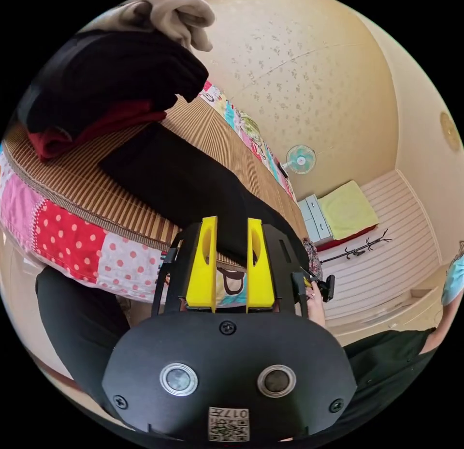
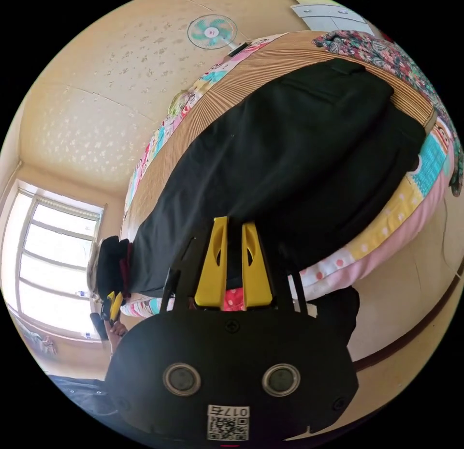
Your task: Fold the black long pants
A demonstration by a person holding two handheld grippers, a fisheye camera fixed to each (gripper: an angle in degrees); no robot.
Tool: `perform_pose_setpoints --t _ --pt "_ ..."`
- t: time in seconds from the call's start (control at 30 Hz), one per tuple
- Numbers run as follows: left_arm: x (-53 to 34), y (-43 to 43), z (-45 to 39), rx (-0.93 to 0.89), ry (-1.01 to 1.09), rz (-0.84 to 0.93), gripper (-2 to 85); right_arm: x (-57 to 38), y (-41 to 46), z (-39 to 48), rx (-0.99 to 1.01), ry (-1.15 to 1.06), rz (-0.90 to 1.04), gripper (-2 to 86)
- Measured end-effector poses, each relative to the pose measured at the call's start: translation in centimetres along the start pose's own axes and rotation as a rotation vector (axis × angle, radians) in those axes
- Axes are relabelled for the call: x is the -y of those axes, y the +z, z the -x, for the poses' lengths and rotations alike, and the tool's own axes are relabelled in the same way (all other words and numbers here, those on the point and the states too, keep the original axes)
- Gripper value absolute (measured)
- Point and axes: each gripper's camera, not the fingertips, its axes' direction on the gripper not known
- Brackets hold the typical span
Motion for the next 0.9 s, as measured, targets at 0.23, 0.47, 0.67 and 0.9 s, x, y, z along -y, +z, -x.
perform_pose_setpoints --t 0.23,0.47,0.67,0.9 --pt "-0.4 2.6 -2.4 0.041 0.158 0.138 9.9 2.0 -2.6 1.7 0.069 -0.008 -0.009 1.3" --pt "0.2 -0.1 -1.2 0.061 0.151 0.151 9.9 11.7 -1.5 13.7 -0.228 -0.4 0.417 0.9" --pt "-0.1 -4.5 -0.5 0.122 0.136 0.127 9.9 21.4 5.8 21.6 -0.246 -0.708 1.037 1.1" --pt "1.1 -1.7 0.6 0.099 0.086 0.146 10.5 38.0 -2.2 24.7 -0.219 -0.276 -0.171 5.3"
